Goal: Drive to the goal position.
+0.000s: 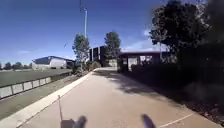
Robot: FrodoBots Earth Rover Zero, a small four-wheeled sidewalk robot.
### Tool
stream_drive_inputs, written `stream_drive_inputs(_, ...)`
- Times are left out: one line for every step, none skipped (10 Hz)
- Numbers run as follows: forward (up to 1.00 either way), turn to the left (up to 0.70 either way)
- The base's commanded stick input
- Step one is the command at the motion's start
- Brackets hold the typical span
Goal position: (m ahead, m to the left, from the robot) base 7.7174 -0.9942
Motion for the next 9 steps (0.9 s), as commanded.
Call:
stream_drive_inputs(1.0, 0.0)
stream_drive_inputs(1.0, 0.0)
stream_drive_inputs(1.0, 0.0)
stream_drive_inputs(1.0, 0.0)
stream_drive_inputs(1.0, 0.0)
stream_drive_inputs(1.0, 0.0)
stream_drive_inputs(1.0, 0.0)
stream_drive_inputs(1.0, 0.0)
stream_drive_inputs(1.0, 0.0)
